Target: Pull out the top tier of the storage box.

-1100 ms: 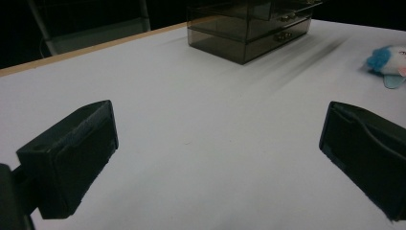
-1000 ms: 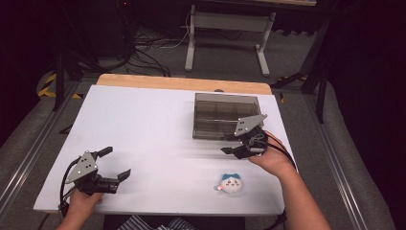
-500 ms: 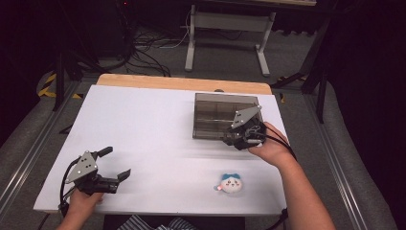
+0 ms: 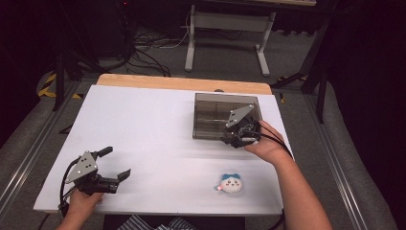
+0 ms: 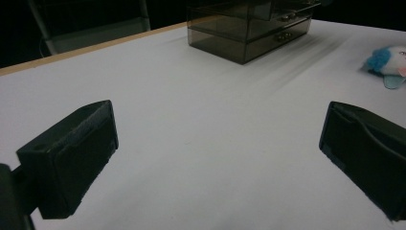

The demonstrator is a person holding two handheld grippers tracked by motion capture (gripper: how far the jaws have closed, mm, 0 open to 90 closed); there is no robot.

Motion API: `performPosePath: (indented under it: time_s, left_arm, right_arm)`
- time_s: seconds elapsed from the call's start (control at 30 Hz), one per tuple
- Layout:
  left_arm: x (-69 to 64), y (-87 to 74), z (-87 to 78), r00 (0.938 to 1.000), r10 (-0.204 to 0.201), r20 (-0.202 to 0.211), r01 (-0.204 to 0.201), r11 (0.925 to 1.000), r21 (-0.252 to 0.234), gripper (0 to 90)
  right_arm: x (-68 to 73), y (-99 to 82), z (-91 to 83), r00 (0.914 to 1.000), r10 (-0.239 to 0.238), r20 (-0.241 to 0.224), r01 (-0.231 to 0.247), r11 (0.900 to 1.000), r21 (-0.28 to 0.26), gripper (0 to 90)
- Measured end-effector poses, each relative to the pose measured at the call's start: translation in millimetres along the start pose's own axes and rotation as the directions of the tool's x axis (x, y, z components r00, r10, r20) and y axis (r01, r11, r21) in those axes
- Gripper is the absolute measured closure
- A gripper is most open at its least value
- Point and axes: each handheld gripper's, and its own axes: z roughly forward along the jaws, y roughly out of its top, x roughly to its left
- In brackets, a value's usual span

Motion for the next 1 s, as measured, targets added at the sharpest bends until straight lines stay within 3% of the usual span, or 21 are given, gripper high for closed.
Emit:
performPosePath:
  time_s: [0.43,1.0]
  left_arm:
    - [-0.1,0.0,0.0,1.0000,0.000,0.001,0.000,1.0000,0.000,0.3]
    - [-0.6,0.0,0.1,1.0000,-0.002,0.001,0.002,1.0000,0.000,0.3]
  right_arm:
    - [1.9,1.0,4.9,0.9988,-0.003,0.050,0.001,0.9993,0.037,65.6]
    - [17.2,-2.1,-4.3,0.9992,-0.027,0.030,0.025,0.9989,0.038,66.9]
